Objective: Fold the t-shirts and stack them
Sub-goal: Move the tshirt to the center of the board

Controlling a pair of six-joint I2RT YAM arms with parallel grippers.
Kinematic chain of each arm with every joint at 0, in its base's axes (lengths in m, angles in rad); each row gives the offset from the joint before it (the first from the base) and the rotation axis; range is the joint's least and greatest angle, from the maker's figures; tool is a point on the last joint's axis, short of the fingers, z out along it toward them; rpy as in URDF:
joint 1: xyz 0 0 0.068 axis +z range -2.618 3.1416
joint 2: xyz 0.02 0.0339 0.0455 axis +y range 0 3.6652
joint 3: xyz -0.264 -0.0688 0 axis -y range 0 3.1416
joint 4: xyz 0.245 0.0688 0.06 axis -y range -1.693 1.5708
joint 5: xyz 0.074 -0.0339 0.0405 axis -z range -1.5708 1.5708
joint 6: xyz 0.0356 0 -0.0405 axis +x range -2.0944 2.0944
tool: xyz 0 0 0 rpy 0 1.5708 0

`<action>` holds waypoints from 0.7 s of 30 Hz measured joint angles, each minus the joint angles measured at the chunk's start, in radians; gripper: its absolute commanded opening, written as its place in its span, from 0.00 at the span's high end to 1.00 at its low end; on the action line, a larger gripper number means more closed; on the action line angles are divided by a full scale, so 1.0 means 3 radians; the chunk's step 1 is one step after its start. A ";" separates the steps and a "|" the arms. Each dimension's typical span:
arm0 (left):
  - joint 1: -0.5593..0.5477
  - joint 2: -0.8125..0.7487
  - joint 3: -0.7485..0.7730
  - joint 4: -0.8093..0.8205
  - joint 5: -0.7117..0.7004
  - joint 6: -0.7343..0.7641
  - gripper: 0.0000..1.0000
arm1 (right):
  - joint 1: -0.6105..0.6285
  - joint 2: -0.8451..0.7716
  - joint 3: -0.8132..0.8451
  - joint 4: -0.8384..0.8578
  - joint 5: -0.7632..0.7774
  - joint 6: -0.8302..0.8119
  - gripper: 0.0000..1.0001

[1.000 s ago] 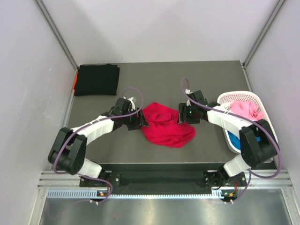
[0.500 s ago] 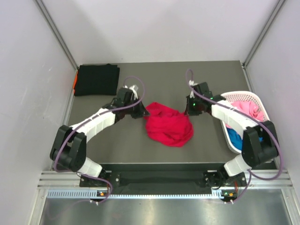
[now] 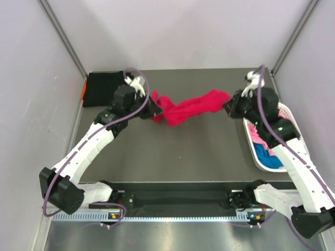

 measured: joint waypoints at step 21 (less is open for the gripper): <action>0.0207 0.0161 -0.0876 -0.0343 -0.0067 0.0206 0.44 | 0.0014 -0.0378 -0.1726 -0.0154 -0.0165 0.0490 0.91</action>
